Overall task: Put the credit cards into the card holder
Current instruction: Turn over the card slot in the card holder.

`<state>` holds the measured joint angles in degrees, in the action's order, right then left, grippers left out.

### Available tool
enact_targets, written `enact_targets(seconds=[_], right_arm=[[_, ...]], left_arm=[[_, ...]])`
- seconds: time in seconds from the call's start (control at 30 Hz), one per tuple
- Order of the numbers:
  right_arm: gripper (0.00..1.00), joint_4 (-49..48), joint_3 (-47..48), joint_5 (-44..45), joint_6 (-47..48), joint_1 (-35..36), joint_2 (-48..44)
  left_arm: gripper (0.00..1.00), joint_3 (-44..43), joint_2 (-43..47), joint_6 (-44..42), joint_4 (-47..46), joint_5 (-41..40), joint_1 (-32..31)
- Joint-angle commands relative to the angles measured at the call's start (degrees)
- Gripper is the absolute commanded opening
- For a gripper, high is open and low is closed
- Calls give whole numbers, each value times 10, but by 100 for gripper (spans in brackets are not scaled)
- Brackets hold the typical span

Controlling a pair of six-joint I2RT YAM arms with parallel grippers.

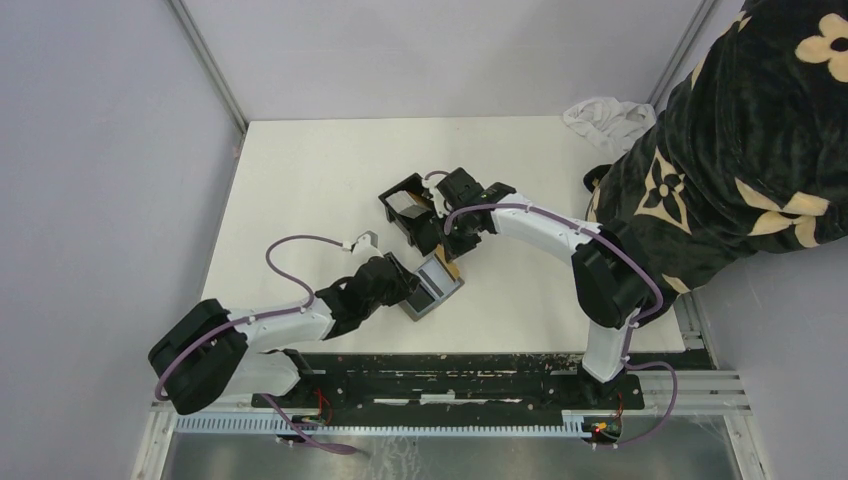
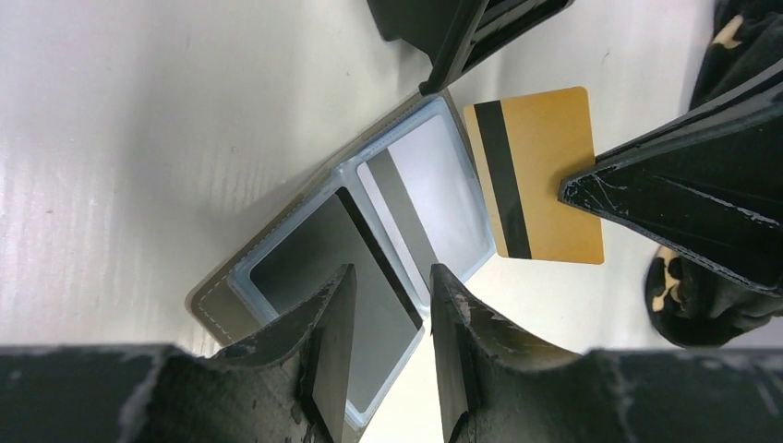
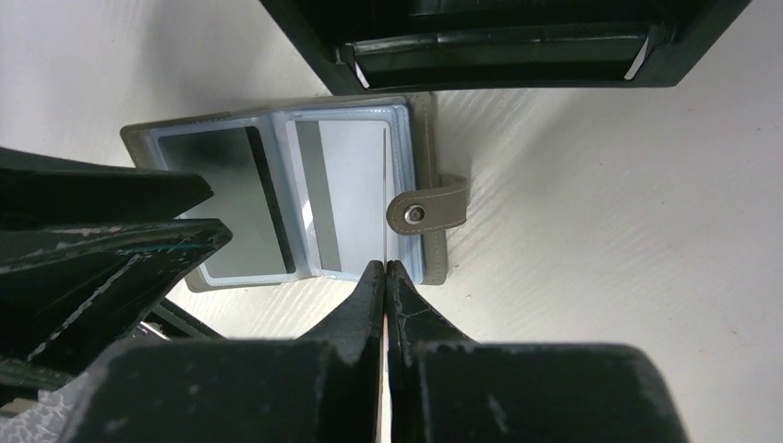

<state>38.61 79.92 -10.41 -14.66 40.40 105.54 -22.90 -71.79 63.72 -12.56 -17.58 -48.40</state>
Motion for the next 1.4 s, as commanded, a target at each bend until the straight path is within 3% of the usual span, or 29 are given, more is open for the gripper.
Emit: enact_targets(seconds=[0.0,0.17,0.47,0.9,1.37], right_arm=[[1,50,64,15,10,1,23],[1,101,107,32,18,-7,46],[1,129,115,-15,22,-28,53],[1,68,68,-67,13,-34,58],[1,24,38,-33,7,-34,58]], left_arm=[[42,-65,17,-54,105,-27,3],[42,-111,-6,-79,152,-13,20],[40,-117,-7,-46,196,17,24],[35,-88,10,-13,191,34,3],[33,-66,14,-39,198,64,1]])
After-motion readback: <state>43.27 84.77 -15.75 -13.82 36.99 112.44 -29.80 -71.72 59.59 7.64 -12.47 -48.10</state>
